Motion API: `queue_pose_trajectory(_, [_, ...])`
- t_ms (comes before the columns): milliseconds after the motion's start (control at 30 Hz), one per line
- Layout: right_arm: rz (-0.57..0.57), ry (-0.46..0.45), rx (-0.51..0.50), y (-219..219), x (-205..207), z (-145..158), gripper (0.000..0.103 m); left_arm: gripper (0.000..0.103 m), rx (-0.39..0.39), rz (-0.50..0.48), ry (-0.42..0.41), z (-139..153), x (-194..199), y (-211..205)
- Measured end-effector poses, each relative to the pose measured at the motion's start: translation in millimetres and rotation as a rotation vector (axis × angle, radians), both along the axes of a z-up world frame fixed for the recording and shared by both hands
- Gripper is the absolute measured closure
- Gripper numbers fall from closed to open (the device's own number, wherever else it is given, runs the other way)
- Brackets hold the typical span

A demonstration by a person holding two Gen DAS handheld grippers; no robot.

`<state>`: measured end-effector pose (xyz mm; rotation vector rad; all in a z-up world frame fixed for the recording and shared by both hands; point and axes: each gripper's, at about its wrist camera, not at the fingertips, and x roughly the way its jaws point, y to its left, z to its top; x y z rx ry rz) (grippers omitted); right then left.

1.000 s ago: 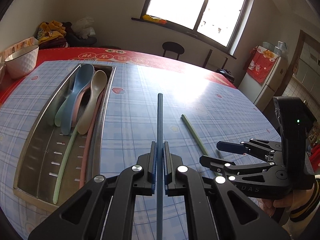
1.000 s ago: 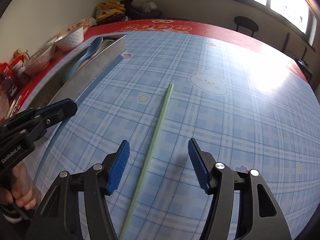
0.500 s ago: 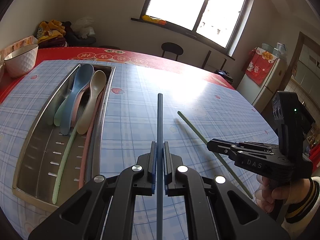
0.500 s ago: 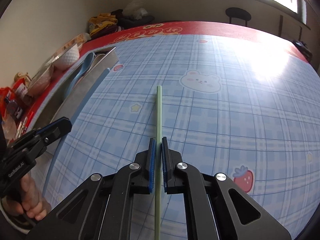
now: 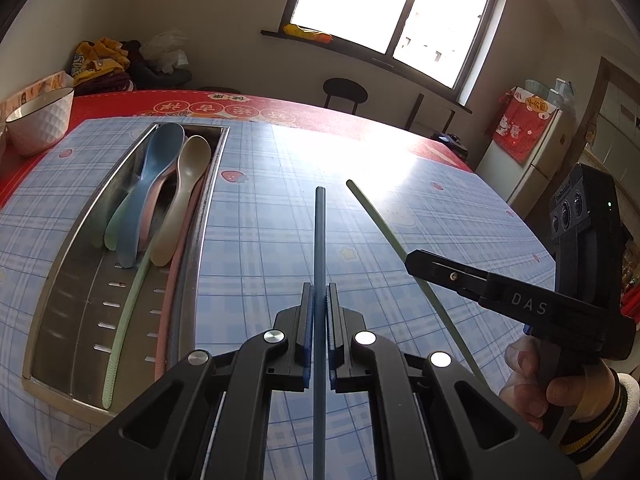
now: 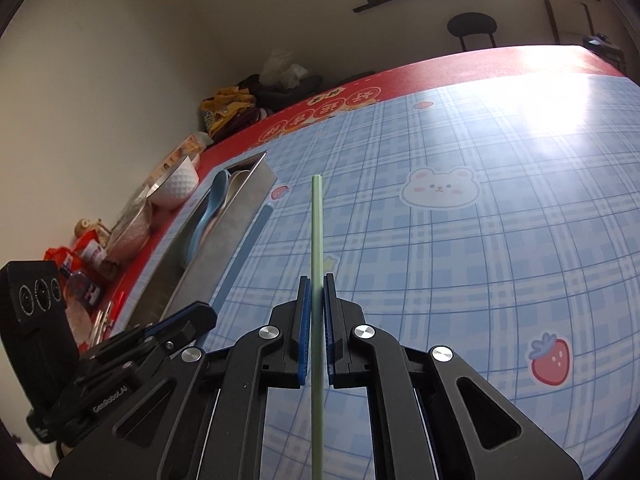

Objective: Organize utensils
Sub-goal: 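Close the right gripper on the green chopstick and lift it while the left lifts the blue chopstick, then lower the blue chopstick into the steel basket and open the left gripper while the right holds the green chopstick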

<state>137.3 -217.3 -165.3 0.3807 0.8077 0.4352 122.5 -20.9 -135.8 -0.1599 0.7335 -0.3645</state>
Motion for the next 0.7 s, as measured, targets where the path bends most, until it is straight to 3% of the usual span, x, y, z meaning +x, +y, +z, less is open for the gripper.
queue_pose_trajectory(200, [-0.005,-0.027,0.058,-9,-4,-1,0.097,0.097,0.042,0.011,-0.014,1,-2,-3])
queue_pose_trajectory(300, [0.001,-0.040,0.077,-12,-4,0,0.097,0.097,0.010,-0.006,0.025,2,1,1])
queue_pose_trajectory(467, [0.001,-0.041,0.116,-22,-5,-2,0.097,0.097,-0.113,-0.004,0.072,21,6,27])
queue_pose_trajectory(700, [0.017,-0.048,0.120,-20,-4,-1,0.097,0.097,-0.120,0.084,0.054,52,27,71])
